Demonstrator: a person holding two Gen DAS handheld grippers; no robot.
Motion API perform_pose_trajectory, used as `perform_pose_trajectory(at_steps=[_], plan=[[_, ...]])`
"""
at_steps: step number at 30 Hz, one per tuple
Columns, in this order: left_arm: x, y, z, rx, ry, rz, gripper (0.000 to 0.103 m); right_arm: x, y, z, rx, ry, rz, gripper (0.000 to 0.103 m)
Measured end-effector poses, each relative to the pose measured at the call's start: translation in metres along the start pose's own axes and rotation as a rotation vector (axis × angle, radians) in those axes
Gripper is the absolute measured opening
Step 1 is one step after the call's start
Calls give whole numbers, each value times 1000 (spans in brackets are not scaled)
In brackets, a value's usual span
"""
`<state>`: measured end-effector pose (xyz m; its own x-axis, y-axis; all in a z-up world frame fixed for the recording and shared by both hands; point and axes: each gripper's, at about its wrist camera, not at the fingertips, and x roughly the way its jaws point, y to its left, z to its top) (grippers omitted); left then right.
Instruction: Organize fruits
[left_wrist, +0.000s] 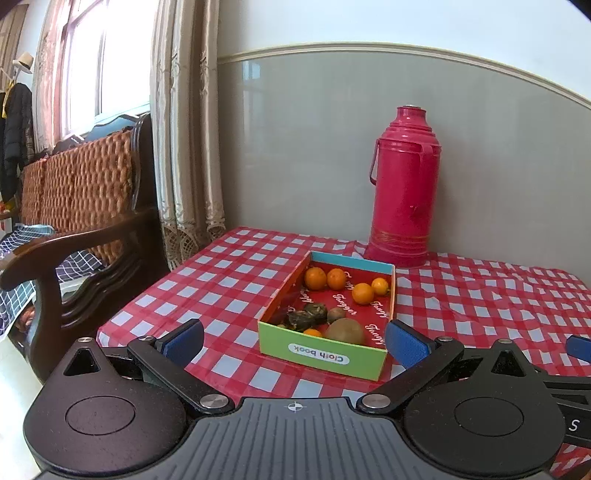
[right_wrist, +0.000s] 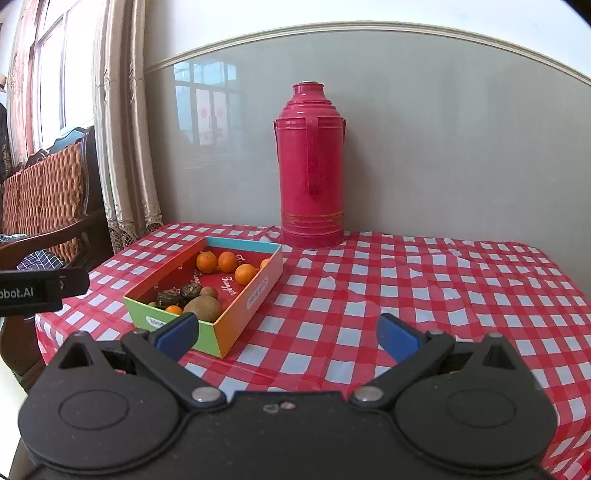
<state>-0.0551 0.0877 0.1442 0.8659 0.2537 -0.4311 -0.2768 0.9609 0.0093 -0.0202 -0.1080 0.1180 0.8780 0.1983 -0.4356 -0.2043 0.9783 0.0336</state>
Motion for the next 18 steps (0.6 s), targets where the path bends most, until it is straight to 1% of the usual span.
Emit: perform_pose_trajectory(at_steps=[18], plan=[[-1,-2,-1,-2,0,-3,103,2,2,1,-5,4,5,97]])
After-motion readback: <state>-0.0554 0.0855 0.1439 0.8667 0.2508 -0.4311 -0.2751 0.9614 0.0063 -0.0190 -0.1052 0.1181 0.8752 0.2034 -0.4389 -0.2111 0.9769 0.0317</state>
